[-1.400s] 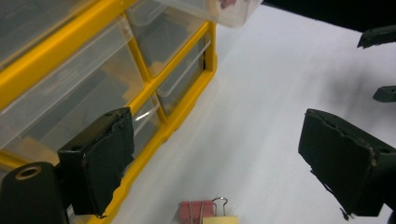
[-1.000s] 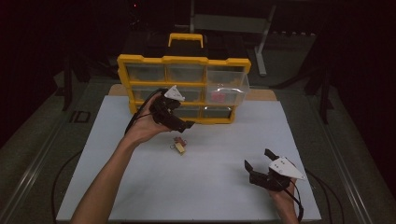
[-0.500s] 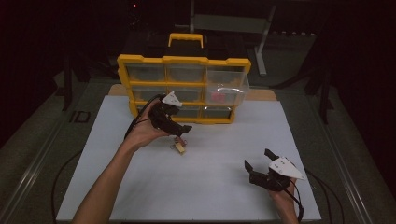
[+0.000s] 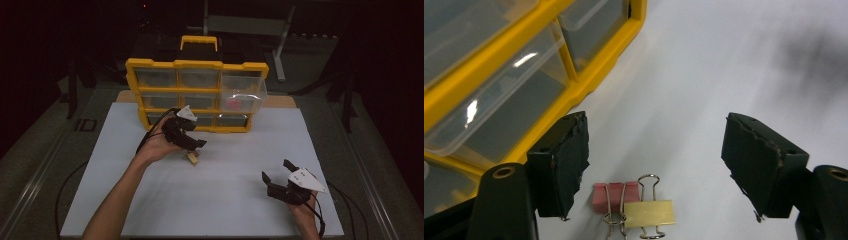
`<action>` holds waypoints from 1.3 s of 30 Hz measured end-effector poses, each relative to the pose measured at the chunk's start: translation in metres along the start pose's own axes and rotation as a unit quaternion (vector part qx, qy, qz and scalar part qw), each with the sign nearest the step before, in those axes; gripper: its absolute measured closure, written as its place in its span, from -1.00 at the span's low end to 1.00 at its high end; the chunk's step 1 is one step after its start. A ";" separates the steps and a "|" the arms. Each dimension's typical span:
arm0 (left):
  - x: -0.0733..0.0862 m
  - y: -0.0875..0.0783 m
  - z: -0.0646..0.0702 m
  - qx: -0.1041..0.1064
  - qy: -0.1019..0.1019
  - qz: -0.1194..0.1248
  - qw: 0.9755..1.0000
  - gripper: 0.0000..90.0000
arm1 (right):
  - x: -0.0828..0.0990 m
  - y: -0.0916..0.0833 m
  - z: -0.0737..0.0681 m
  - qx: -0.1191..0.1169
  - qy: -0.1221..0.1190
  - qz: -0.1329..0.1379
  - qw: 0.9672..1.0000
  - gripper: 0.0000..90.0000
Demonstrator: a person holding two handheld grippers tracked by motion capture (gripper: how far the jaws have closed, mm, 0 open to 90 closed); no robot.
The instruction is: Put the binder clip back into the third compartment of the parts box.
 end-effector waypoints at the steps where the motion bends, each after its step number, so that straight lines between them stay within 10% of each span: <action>1: 0.001 0.001 0.000 0.001 -0.001 -0.002 1.000 -0.37 | 0.000 0.000 0.000 0.000 0.000 0.000 1.000 -0.73; 27: 0.041 0.014 -0.004 0.034 -0.012 -0.053 0.998 0.21 | 0.000 0.000 -0.001 -0.001 -0.001 -0.001 1.000 -0.73; 39: 0.054 0.024 -0.006 0.039 -0.021 -0.078 0.996 0.89 | 0.000 0.000 -0.001 -0.001 -0.002 -0.002 1.000 -0.73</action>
Point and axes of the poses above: each handheld gripper's, and its own axes: y roughly forward along the jaws, x roughly out of its underside, z roughly to its right, the point moved 2 cm from there along y, roughly forward along the jaws, and after that the axes turned 5 degrees about x, right-handed, at the moved point
